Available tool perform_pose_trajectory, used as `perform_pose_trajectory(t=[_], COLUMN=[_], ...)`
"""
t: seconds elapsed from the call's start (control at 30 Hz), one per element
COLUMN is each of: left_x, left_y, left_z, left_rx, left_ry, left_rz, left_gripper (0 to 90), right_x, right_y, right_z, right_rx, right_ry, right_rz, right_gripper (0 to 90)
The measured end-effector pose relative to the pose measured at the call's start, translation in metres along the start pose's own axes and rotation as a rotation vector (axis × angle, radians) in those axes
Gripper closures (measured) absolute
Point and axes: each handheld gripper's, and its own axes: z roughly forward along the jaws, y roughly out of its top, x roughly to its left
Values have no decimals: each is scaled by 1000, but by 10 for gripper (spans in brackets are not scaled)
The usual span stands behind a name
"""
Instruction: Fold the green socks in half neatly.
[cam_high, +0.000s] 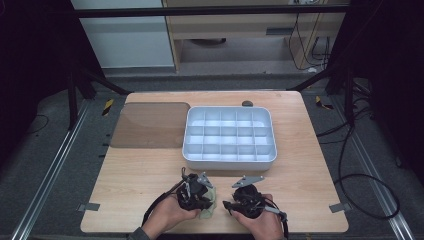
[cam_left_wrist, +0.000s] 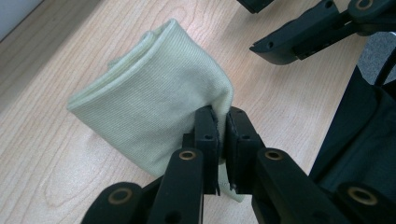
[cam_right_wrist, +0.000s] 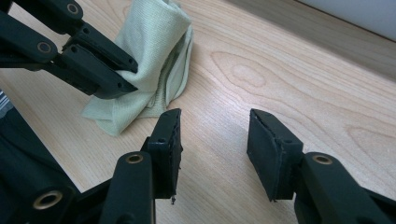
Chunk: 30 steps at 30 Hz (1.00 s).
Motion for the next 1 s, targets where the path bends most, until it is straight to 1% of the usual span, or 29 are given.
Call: perform_pose_trajectory(t=[0.07, 0.1, 0.17, 0.23, 0.33, 0.37, 0.47, 0.5, 0.57, 0.63, 0.77, 0.8, 0.9, 1.0], left_x=[-1, -1, 1, 2, 4, 4, 5, 4, 3, 2, -2, -2, 3, 6], left_y=[0, 0, 0, 1, 2, 3, 4, 4, 5, 5, 7, 7, 7, 7], left_z=[0, 1, 1, 1, 2, 3, 4, 3, 4, 4, 5, 5, 6, 6], left_rx=[3, 3, 3, 1, 2, 1, 6, 10, 13, 13, 22, 23, 15, 9], left_ry=[0, -1, -9, -22, -28, -32, -36, -36, -24, -18, 1, -3, -33, -53], left_rz=[5, 4, 3, -13, -16, -19, -16, -17, -1, 1, 25, 22, -1, -13], left_gripper=[842, 842, 842, 843, 843, 843, 843, 842, 842, 842, 842, 842, 842, 842], right_x=[0, 0, -1, -1, 0, 0, 0, -1, -2, -3, -4, -4, -5, -5], right_y=[0, -1, -1, -1, -1, -1, -1, -1, -1, -1, -1, -1, -1, -1], right_z=[0, -1, -1, -1, -1, -1, -1, -2, -3, -4, -4, -5, -5, -6], right_rx=[-1, 7, 4, 9, 11, 7, 9, 6, 1, -5, 1, 1, 1, -4], right_ry=[2, -4, -3, -3, -2, 0, -3, -4, -6, -10, -14, -15, -20, -17], right_rz=[3, 12, 8, 10, 12, 5, 12, 12, 14, 24, 20, 22, 23, 28], right_gripper=[548, 545, 544, 541, 539, 539, 537, 536, 535, 534, 531, 531, 527, 524])
